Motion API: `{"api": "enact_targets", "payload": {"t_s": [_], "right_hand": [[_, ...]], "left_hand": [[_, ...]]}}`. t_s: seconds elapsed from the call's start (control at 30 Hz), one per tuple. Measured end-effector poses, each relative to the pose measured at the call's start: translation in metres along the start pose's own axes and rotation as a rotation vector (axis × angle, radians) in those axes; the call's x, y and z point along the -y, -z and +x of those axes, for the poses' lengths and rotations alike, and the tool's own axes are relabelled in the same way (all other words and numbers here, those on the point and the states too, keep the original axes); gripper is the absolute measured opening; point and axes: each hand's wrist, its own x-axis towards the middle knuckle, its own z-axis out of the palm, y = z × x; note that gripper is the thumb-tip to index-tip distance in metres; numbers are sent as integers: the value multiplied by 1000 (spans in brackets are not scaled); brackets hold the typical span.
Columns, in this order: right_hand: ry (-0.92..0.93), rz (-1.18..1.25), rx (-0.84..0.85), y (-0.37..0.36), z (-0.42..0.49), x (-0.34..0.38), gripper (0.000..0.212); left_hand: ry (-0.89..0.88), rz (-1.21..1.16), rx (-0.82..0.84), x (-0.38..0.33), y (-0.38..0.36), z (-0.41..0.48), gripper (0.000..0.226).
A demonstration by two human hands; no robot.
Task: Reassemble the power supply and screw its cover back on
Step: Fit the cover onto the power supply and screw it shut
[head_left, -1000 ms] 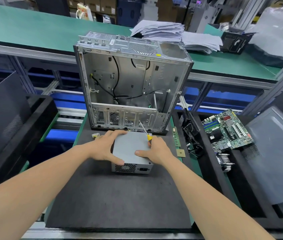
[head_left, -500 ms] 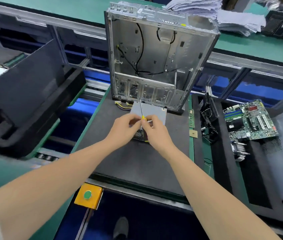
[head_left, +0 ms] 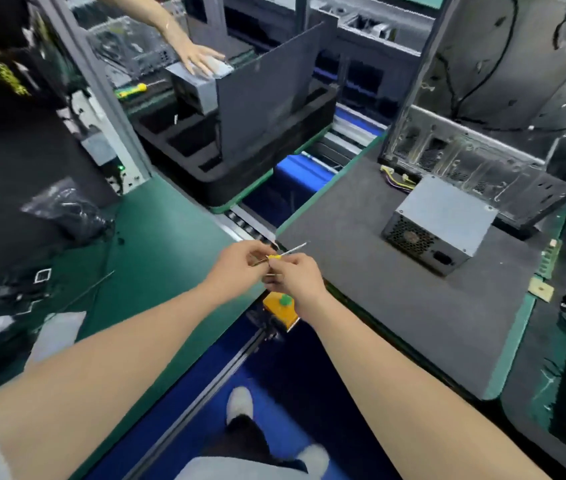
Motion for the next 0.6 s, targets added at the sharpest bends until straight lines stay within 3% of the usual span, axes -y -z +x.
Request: {"api": "enact_targets", "payload": {"t_s": [0.1,0.3,0.47,0.6], "right_hand": [[-93,3,62,-46,5,-22,8],[-279,-51,23,-111,25,-65,10],[-359,-77,-32,-141,34,-85,15],[-373,-99,-62,-152,39,-95,5]], "left_hand": [[47,121,-13,45,19,-15,21],[86,228,3,120,35,-28,18],[151,253,49,154,41,-27,20],[176,246,76,165,43,-27,17]]}}
